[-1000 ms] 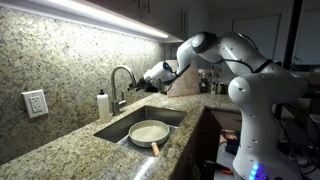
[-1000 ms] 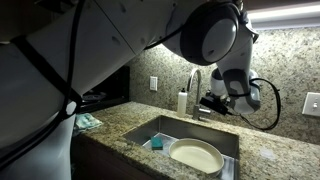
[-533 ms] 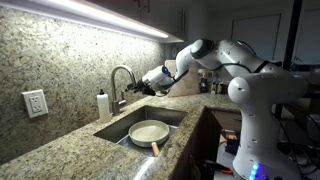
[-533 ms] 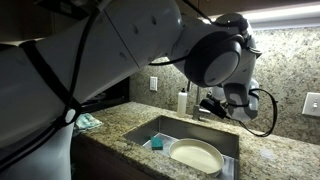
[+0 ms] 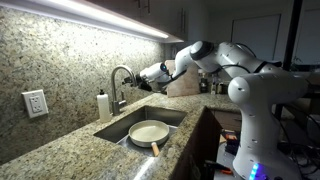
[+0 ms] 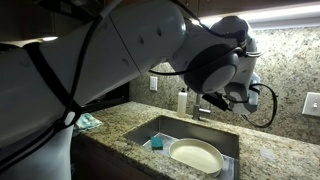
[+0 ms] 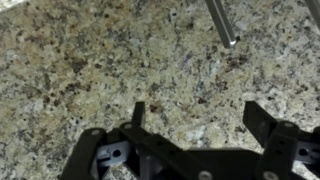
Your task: Turn the faucet to the right then open and close the tap and turn the faucet to the left,pick up the sponge and scrub the pan
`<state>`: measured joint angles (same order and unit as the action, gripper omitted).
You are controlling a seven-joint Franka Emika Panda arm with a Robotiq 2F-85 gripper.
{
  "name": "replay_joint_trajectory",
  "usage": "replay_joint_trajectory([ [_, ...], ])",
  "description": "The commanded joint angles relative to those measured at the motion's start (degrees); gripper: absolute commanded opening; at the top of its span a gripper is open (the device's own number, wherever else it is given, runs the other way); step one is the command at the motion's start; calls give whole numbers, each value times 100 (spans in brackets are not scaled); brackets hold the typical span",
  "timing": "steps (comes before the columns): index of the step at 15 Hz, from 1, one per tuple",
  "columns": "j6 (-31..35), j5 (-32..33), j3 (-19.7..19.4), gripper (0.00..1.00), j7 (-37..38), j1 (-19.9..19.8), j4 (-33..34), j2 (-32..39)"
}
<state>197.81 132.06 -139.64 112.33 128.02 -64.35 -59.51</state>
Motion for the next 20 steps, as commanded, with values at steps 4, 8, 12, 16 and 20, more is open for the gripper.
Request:
replay_joint_trajectory([
  [4,1,28,29,100,0,49,-21,0],
  [8,0,34,-121,100,67,75,-121,64],
  [12,0,41,-183,100,76,65,-192,46],
  [16,1,56,-200,100,76,63,-281,58],
  [20,1,69,-171,100,64,44,-367,76],
])
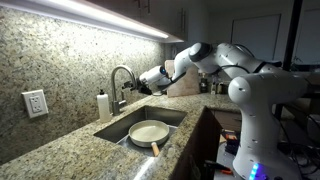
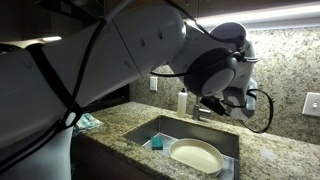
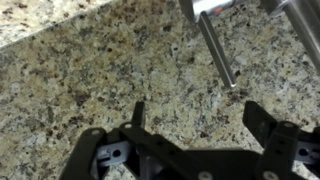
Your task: Turn the faucet to the right then open and close the tap and turn the faucet to the left,pick up the sponge and scrub the pan
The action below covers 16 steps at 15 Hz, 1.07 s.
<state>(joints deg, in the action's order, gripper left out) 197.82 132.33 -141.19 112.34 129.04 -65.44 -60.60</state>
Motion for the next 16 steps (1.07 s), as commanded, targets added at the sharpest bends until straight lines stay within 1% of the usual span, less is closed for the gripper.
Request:
replay_joint_trajectory([
  [1,0,39,-24,100,71,-54,-274,193],
  [8,3,47,-48,100,86,-43,-438,229],
  [16,3,19,-170,100,112,13,-413,235],
])
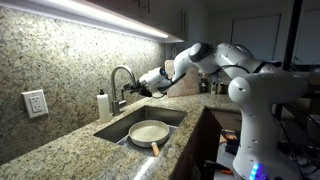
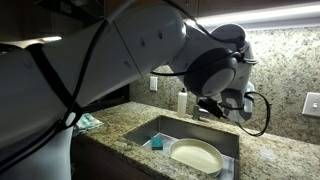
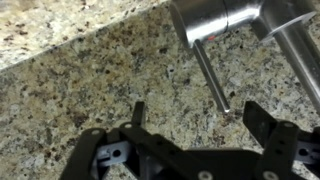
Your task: Turn the faucet to the right then open and close the tap and turn the faucet to the left,pick up the sponge and scrub the pan
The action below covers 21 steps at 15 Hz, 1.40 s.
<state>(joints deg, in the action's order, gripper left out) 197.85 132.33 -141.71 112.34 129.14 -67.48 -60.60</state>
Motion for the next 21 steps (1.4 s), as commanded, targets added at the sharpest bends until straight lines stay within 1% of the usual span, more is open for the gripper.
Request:
replay_joint_trajectory([
  [1,0,16,-137,100,116,11,-207,238],
  [21,-10,-35,-251,100,142,16,-140,231],
])
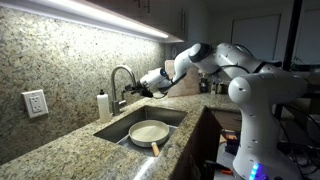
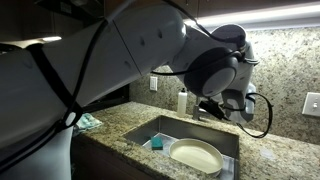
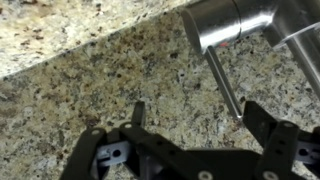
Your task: Turn the faucet to the right then open and close the tap and turn the faucet to the left,pick up the sponge and scrub the pan
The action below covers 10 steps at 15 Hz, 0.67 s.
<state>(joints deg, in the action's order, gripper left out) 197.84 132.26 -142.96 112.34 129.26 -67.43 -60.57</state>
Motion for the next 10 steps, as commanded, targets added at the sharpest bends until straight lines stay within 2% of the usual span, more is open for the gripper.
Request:
replay_joint_trajectory([
  [1,-13,-32,-126,100,140,0,-139,222],
  [10,0,-4,-75,100,106,-8,-162,246],
])
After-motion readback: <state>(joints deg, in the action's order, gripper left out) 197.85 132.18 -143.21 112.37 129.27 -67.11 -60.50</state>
